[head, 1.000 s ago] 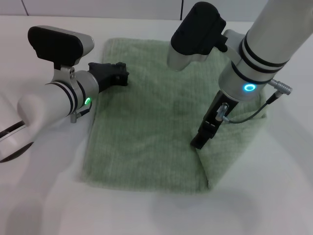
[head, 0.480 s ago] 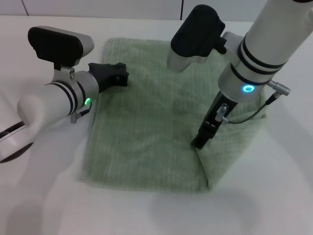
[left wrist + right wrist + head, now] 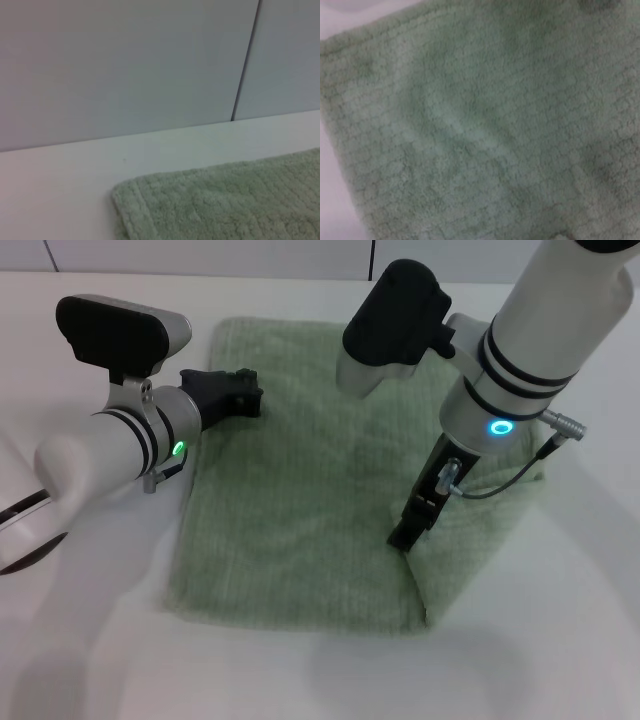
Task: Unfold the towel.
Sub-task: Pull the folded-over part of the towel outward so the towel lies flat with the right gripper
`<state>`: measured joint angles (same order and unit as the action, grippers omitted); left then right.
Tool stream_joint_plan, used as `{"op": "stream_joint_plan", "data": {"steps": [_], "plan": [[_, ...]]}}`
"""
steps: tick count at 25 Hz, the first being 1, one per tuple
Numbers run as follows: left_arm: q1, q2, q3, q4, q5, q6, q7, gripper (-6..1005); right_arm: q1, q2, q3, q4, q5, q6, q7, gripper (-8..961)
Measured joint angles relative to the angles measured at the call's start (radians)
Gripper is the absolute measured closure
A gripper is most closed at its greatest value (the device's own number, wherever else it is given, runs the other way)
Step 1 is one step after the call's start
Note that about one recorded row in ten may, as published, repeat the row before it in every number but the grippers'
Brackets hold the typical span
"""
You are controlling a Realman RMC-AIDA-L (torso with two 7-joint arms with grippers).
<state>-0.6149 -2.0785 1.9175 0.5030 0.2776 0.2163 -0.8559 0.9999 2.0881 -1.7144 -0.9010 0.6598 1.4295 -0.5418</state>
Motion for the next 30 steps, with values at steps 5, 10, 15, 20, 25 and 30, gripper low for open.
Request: {"op": "stream_joint_plan", "data": {"steps": [5,10,15,20,25,30], "plan": [[0.003,0.000,0.000,0.000,0.000,0.000,0.000,930,0.002,0.001,-0.012,0.010,0.001,-0.010,0.000,235],[0.003,0.000,0.000,0.000,0.000,0.000,0.000,929,0.005,0.001,-0.013,0.011,0.002,-0.017,0.005,261],[0.003,0.000,0.000,0.000,0.000,0.000,0.000,928,0.023,0.001,-0.013,0.049,0.003,-0.029,0.004,376],[0.003,0.000,0.000,0.000,0.000,0.000,0.000,927,0.028,0.001,-0.013,0.051,0.003,-0.031,0.002,550],[0.004,0.000,0.000,0.000,0.000,0.000,0.000,926,0.033,0.001,-0.016,0.047,0.000,-0.035,-0.002,802],[0.004,0.002,0.000,0.000,0.000,0.000,0.001,925,0.044,0.000,-0.043,0.045,-0.003,-0.031,-0.003,910]]}}
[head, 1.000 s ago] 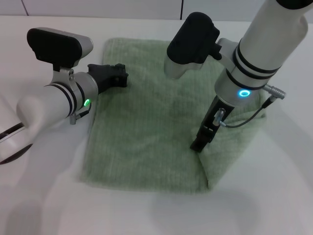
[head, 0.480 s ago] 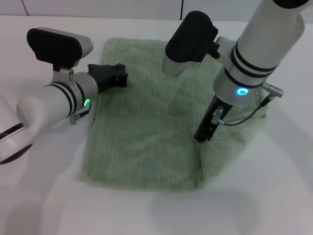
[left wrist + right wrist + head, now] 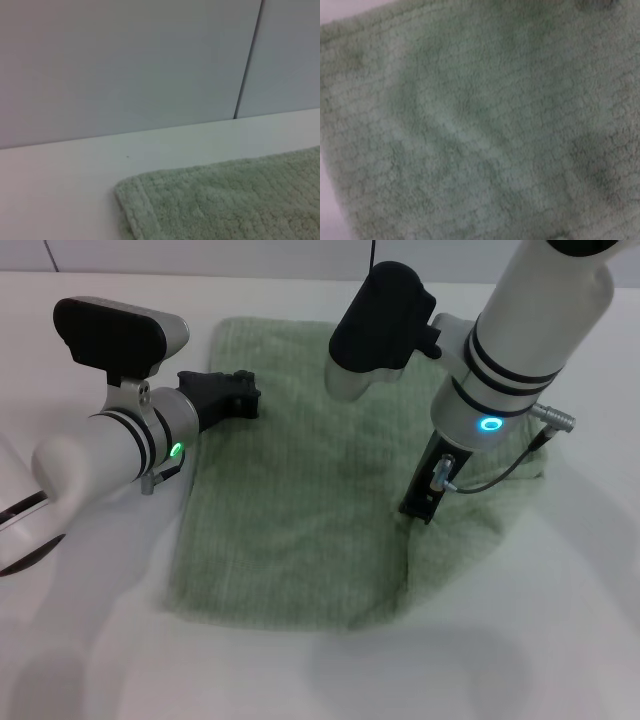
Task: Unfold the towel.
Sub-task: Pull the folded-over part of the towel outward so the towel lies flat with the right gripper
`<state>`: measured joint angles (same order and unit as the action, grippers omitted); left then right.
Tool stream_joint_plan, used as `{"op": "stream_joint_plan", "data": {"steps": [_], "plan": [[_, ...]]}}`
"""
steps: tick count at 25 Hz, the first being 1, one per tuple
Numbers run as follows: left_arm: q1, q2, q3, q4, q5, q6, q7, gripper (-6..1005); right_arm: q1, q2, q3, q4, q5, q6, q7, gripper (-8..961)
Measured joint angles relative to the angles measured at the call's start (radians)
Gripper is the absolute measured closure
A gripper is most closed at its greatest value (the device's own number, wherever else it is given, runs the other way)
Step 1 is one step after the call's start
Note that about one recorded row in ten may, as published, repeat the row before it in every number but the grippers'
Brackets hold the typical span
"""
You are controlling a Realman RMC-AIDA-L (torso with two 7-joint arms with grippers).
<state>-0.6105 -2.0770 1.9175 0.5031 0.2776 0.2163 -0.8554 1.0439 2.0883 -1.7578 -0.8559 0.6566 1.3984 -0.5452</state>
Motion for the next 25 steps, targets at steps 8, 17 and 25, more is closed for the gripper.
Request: {"op": "stream_joint_plan", "data": {"steps": [8,17,25], "plan": [[0.002,0.001,0.000,0.000,0.000,0.000,0.007,923,0.011,-0.001,-0.041,-0.023,0.003,0.047,0.000,939],[0.005,0.002,0.000,0.000,0.000,0.003,0.009,922,0.002,-0.002,-0.081,-0.142,-0.016,0.170,0.031,939],[0.006,0.003,-0.002,0.000,0.000,0.001,0.010,920,0.009,0.000,-0.120,-0.234,-0.075,0.314,0.064,938]]}}
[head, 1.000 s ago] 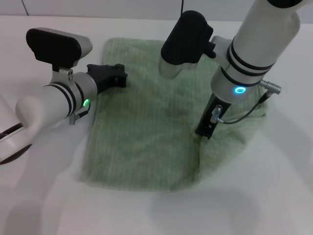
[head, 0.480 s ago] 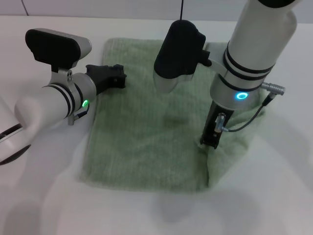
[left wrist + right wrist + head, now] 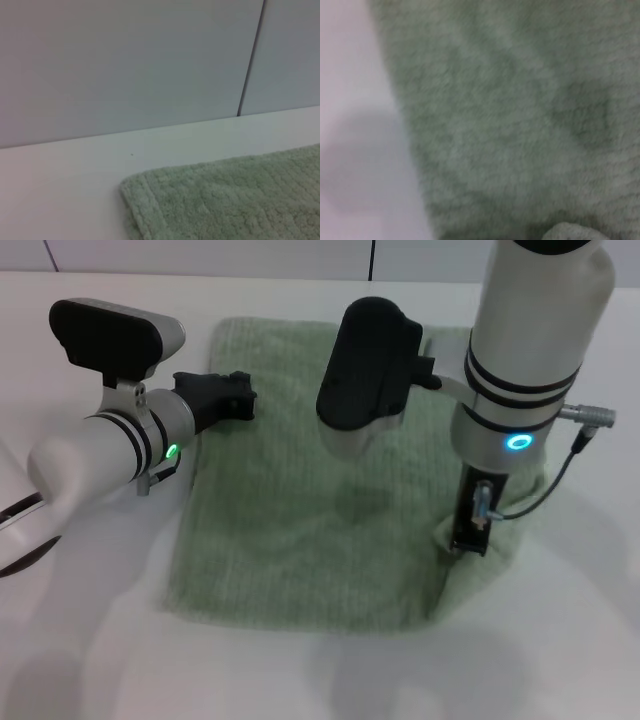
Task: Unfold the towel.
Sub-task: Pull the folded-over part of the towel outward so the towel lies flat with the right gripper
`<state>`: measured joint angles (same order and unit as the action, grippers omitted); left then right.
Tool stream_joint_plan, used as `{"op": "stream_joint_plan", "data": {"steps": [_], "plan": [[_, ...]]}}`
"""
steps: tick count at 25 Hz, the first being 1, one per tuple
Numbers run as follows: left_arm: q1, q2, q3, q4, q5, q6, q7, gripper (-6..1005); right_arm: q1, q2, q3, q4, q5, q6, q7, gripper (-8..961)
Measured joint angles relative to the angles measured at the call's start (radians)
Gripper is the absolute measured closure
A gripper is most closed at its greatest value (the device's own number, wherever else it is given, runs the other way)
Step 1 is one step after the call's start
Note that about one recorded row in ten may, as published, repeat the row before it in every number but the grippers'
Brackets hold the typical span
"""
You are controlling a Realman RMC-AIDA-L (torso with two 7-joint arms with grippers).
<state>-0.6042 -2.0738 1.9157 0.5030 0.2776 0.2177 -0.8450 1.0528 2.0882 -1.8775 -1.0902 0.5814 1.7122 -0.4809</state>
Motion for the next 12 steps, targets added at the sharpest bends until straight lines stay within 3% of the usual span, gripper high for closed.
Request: {"op": "stream_joint_plan", "data": {"steps": [12], "plan": [[0.000,0.001,-0.003,0.000,0.002,-0.002,0.001,917,0.015,-0.002,-0.078,-0.002,-0.003,0.082,0.039,938]]}}
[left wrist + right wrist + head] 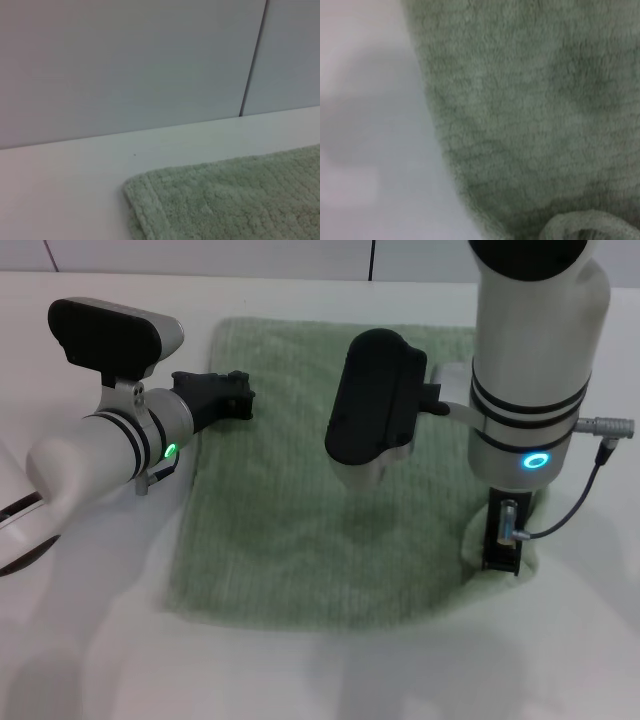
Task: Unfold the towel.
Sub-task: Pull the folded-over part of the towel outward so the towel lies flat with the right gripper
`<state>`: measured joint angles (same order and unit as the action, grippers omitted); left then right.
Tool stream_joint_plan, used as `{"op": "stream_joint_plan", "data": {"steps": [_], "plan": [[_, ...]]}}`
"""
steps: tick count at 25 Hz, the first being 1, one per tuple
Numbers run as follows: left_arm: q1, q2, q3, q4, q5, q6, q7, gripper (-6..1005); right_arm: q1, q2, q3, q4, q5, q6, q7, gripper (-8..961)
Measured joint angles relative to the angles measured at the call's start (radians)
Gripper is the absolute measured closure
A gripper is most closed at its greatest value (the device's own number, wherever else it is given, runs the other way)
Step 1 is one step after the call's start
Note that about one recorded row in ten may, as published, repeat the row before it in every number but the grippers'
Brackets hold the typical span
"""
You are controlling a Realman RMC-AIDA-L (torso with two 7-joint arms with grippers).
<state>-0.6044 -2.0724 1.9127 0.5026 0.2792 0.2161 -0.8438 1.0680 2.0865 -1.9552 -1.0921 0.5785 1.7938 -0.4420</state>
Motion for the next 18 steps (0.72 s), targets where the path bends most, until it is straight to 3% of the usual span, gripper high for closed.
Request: {"op": "stream_joint_plan", "data": {"steps": [18], "plan": [[0.000,0.000,-0.001,0.001,0.000,0.000,0.000,914,0.054,0.005,-0.046,0.199,0.082,-0.006,0.019,937]]}}
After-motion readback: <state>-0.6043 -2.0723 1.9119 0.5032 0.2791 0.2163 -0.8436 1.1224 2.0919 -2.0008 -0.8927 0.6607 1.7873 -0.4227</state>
